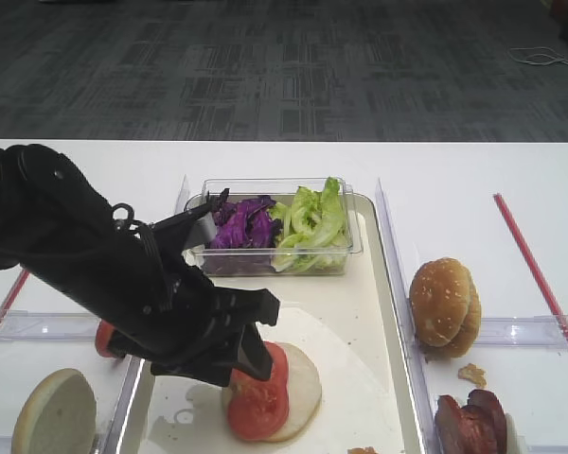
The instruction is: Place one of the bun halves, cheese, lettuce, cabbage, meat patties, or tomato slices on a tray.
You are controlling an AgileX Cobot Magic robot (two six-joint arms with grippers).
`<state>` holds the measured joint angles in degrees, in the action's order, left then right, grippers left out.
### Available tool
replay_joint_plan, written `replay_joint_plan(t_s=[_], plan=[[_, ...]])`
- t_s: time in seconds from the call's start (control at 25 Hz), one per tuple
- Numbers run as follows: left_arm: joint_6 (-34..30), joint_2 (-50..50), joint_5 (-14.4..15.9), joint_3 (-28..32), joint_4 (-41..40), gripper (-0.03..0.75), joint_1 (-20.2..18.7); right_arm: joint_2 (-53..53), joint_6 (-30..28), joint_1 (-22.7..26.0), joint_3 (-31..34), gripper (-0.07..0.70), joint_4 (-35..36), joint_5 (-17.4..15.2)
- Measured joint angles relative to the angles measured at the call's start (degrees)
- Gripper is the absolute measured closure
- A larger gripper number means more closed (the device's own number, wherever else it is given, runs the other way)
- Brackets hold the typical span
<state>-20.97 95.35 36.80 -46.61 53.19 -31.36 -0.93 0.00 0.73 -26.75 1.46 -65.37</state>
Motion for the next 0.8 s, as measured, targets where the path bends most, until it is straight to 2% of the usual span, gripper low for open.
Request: replay_joint_plan(t_s=[0.2, 0.4, 0.52, 0.8], plan=[[1.44, 0.00, 1.07, -1.21, -3.56, 0.386, 0.00, 0.00, 0.00, 0.00, 0.00, 0.069, 0.00, 0.00], [6.63, 0.00, 4.90, -3.63, -12.05, 0.386, 0.00, 0.00, 0.00, 0.00, 0.00, 0.069, 0.00, 0.00], [10.22, 0.00, 8.83, -6.39, -18.09, 0.386, 0.00, 0.00, 0.00, 0.00, 0.00, 0.069, 0.00, 0.00], [13.05, 0.00, 18.89, -14.03, -25.98, 0.386, 0.00, 0.00, 0.00, 0.00, 0.00, 0.069, 0.00, 0.00]])
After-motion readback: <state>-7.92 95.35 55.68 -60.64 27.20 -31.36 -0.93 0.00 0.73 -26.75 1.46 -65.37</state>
